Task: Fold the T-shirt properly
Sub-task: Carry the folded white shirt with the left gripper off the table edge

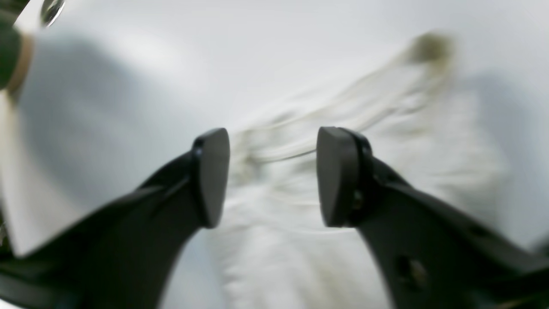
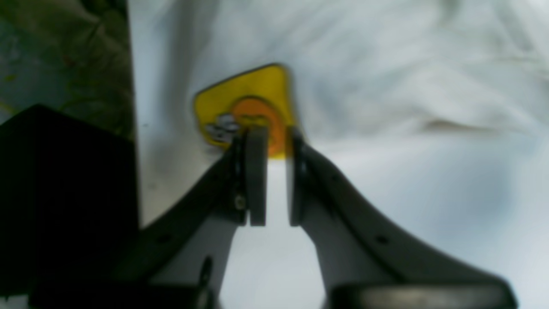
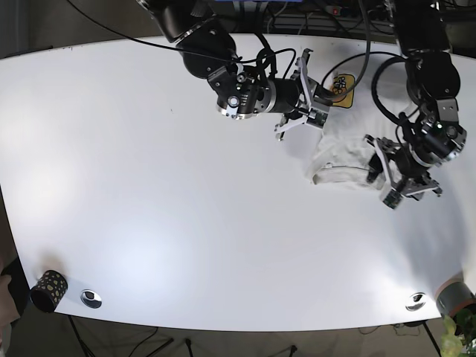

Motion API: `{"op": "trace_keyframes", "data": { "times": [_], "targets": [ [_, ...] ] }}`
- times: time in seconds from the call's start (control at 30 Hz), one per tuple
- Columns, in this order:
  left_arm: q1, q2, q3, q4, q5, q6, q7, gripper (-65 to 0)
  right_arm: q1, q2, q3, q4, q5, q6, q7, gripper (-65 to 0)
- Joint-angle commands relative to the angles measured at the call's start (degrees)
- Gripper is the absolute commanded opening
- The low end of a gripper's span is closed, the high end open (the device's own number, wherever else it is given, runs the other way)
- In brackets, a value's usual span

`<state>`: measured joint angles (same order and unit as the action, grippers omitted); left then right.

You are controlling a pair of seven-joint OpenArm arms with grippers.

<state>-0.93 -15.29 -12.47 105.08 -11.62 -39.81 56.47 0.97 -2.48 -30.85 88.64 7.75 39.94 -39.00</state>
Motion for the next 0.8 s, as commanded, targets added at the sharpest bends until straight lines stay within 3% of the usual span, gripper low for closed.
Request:
{"op": "trace_keyframes", "data": {
  "times": [0.0,0.23,0.4,0.57,0.77],
  "targets": [
    [0.62,1.27,0.82,1.16,1.9,1.97,0.02,-26.7,0.83,0.94,1.97,1.51,0.3,0.06,0.72,-58.8],
    [5.46,5.84,1.26,1.08,1.99,4.16,-4.82,-25.0,1.27,1.65,11.91,1.78,0.3,0.06,-1.74,-58.7],
    [8.18,7.86,1.08,0.46,1.9,9.35,-5.35,-24.9,1.27,1.65,17.97,1.69,0.38,0.06,-1.92,-58.7],
    [9.5,8.12,0.91,-3.67,1.73,10.93,-5.61,-25.1,1.27,1.65,21.4,1.6,0.38,0.06,-2.01,-58.7],
    [12.75,7.77,-3.22,-9.3,1.81,10.93,-11.94,-25.0,1.71,1.65,23.16,1.6,0.38,0.06,-2.01,-58.7]
  ]
}}
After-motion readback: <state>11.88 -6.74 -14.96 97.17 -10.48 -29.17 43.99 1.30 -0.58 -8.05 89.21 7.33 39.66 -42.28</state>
